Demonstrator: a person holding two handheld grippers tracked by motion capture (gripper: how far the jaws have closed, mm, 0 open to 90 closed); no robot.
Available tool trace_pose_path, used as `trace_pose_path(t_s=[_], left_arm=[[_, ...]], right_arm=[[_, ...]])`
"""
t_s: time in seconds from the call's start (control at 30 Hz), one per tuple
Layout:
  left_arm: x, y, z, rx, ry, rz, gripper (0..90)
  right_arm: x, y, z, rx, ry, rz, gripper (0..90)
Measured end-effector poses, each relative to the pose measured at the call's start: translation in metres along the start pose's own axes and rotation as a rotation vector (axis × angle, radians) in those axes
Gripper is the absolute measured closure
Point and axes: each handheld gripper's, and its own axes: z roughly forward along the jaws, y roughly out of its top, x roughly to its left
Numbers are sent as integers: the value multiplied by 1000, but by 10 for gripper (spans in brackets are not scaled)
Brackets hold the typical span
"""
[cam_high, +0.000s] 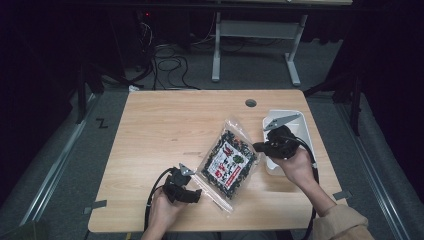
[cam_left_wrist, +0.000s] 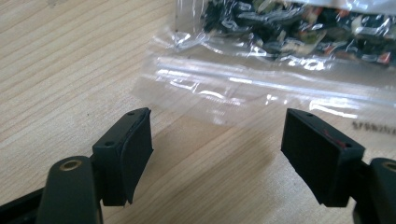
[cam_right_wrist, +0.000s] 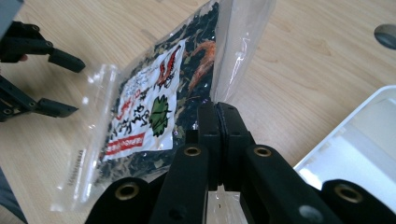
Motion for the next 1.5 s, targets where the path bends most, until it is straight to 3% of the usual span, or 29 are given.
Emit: trace_pose_path(t_s=[0.7,0.87,0.93,1.5], left_arm=[[0,0,0,1,-2,12,268],[-1,0,0,0,-2,12,272],[0,0,1,3,0,15,272],[0,0,0,-6,0,13,284]], right_arm=[[-3,20,-27,-21,5,-41,900],[-2,25,-31,-21,-3,-39,900],[-2,28,-34,-13,-15,-67,900],[2,50,-51,-26,-63,-106,900]])
